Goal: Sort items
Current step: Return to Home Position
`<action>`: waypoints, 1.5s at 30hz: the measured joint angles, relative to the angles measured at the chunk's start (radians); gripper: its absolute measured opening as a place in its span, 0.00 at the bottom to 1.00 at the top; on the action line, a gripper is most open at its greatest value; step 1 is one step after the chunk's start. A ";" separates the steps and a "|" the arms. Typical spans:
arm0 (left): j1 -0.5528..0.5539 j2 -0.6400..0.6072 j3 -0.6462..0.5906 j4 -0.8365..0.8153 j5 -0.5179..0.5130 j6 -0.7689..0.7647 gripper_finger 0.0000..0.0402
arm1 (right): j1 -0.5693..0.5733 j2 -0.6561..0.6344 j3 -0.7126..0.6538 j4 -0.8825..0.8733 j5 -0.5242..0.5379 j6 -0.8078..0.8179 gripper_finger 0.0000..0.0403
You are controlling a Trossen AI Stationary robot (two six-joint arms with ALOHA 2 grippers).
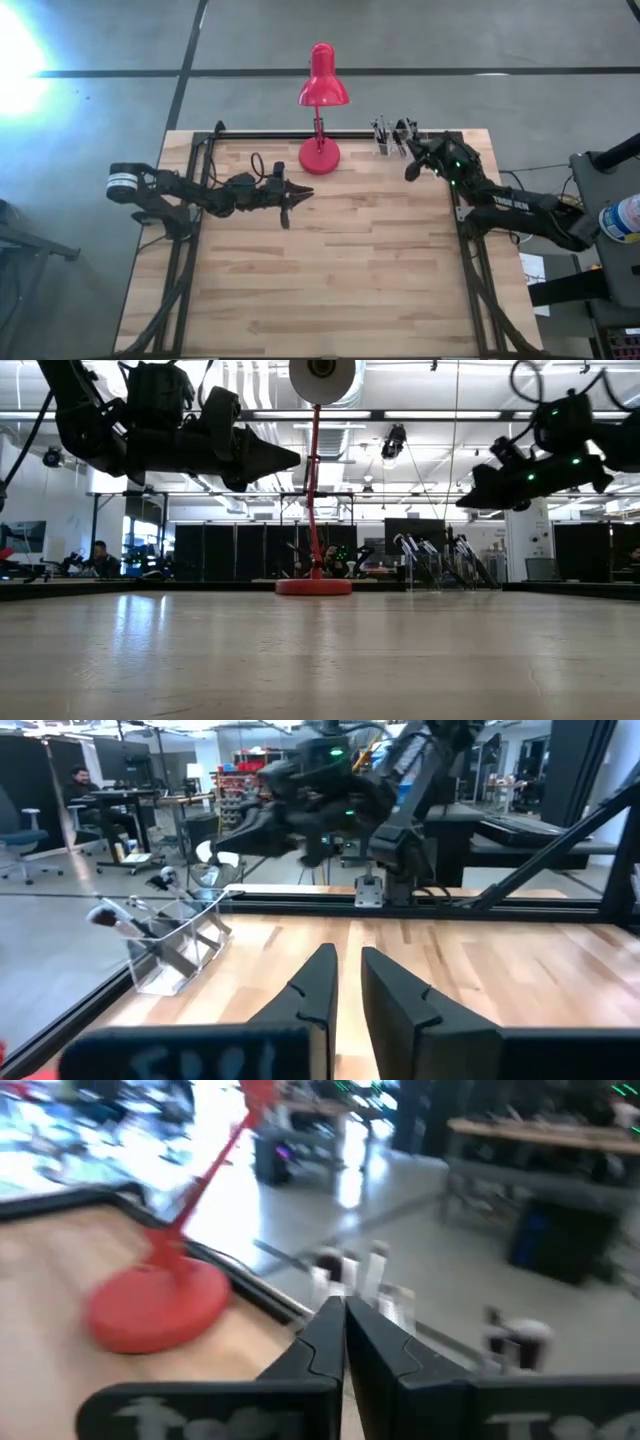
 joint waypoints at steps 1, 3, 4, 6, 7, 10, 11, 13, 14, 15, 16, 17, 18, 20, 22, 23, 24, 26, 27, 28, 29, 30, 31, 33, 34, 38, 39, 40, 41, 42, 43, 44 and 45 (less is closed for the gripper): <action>0.005 0.000 0.000 -0.003 -0.001 0.000 0.09 | 0.018 -0.021 -0.017 0.016 -0.009 0.000 0.02; 0.016 0.000 -0.001 -0.010 -0.001 -0.001 0.06 | 0.054 -0.060 -0.046 0.054 -0.013 -0.001 0.02; 0.021 0.000 -0.002 -0.015 -0.001 -0.001 0.04 | 0.072 -0.079 -0.061 0.070 -0.013 -0.002 0.02; 0.033 0.000 -0.004 -0.020 -0.002 -0.002 0.01 | 0.102 -0.115 -0.086 0.088 -0.029 -0.004 0.02; 0.038 0.000 -0.004 -0.025 -0.002 -0.002 0.01 | 0.115 -0.132 -0.097 0.099 -0.051 -0.005 0.02; 0.051 0.000 -0.004 -0.036 -0.002 -0.002 0.00 | 0.143 -0.180 -0.132 0.145 -0.143 -0.006 0.02; 0.055 0.000 -0.006 -0.038 -0.002 0.000 0.00 | 0.148 -0.195 -0.140 0.149 -0.180 -0.009 0.02; 0.061 0.000 -0.012 -0.037 -0.002 0.000 0.00 | 0.153 -0.223 -0.150 0.149 -0.244 -0.017 0.02; 0.066 0.000 -0.015 -0.038 -0.002 0.000 0.00 | 0.154 -0.234 -0.153 0.148 -0.274 -0.019 0.02; 0.070 0.000 -0.019 -0.036 -0.002 0.000 0.00 | 0.154 -0.244 -0.153 0.147 -0.296 -0.021 0.02; 0.074 0.000 -0.023 -0.036 -0.002 0.000 0.00 | 0.154 -0.253 -0.153 0.145 -0.315 -0.021 0.02; 0.078 0.000 -0.024 -0.035 -0.002 0.001 0.00 | 0.154 -0.260 -0.153 0.145 -0.324 -0.019 0.02; 0.081 0.000 -0.027 -0.033 -0.002 0.001 0.00 | 0.154 -0.267 -0.153 0.144 -0.325 -0.015 0.02; 0.087 0.000 -0.034 -0.029 -0.002 0.001 0.00 | 0.154 -0.276 -0.153 0.144 -0.325 -0.007 0.02; 0.092 0.000 -0.041 -0.022 -0.002 0.001 0.00 | 0.155 -0.281 -0.153 0.142 -0.325 0.000 0.02; 0.094 0.000 -0.044 -0.013 -0.002 0.001 0.00 | 0.161 -0.282 -0.153 0.142 -0.321 0.000 0.02; 0.097 0.000 -0.049 -0.006 -0.002 0.002 0.00 | 0.168 -0.282 -0.153 0.141 -0.315 0.000 0.02; 0.102 0.000 -0.058 0.004 -0.002 0.001 0.00 | 0.188 -0.282 -0.153 0.141 -0.304 -0.004 0.02; 0.104 0.000 -0.061 0.006 -0.002 0.002 0.00 | 0.201 -0.282 -0.153 0.141 -0.288 -0.007 0.02; 0.106 0.000 -0.065 0.011 -0.002 0.002 0.00 | 0.217 -0.282 -0.153 0.141 -0.267 -0.014 0.02; 0.107 0.000 -0.067 0.015 -0.002 0.002 0.00 | 0.235 -0.281 -0.153 0.141 -0.236 -0.023 0.02; 0.107 0.000 -0.068 0.015 -0.002 0.002 0.00 | 0.254 -0.282 -0.153 0.141 -0.201 -0.032 0.02; 0.108 0.000 -0.068 0.015 -0.002 0.002 0.00 | 0.274 -0.282 -0.153 0.141 -0.170 -0.043 0.02; 0.108 0.000 -0.069 0.016 -0.002 0.003 0.00 | 0.312 -0.283 -0.153 0.142 -0.124 -0.063 0.02; 0.108 0.000 -0.069 0.016 -0.002 0.005 0.00 | 0.330 -0.283 -0.153 0.142 -0.109 -0.071 0.02; 0.110 -0.011 -0.077 0.011 -0.002 0.013 0.00 | 0.371 -0.307 -0.153 0.144 -0.104 -0.079 0.02; 0.110 -0.019 -0.084 0.011 -0.002 0.013 0.00 | 0.375 -0.317 -0.153 0.143 -0.105 -0.079 0.02; 0.112 -0.030 -0.092 0.011 -0.002 0.013 0.00 | 0.376 -0.327 -0.153 0.141 -0.105 -0.079 0.02; 0.114 -0.045 -0.101 0.010 -0.002 0.013 0.00 | 0.376 -0.338 -0.153 0.137 -0.105 -0.078 0.02; 0.115 -0.063 -0.112 0.009 -0.002 0.013 0.00 | 0.376 -0.348 -0.153 0.128 -0.106 -0.076 0.02; 0.116 -0.084 -0.124 0.008 -0.003 0.014 0.00 | 0.376 -0.359 -0.153 0.114 -0.106 -0.076 0.02; 0.117 -0.107 -0.137 0.008 -0.004 0.017 0.00 | 0.376 -0.372 -0.153 0.095 -0.106 -0.078 0.02; 0.119 -0.132 -0.154 0.007 -0.006 0.019 0.00 | 0.376 -0.383 -0.153 0.076 -0.106 -0.080 0.02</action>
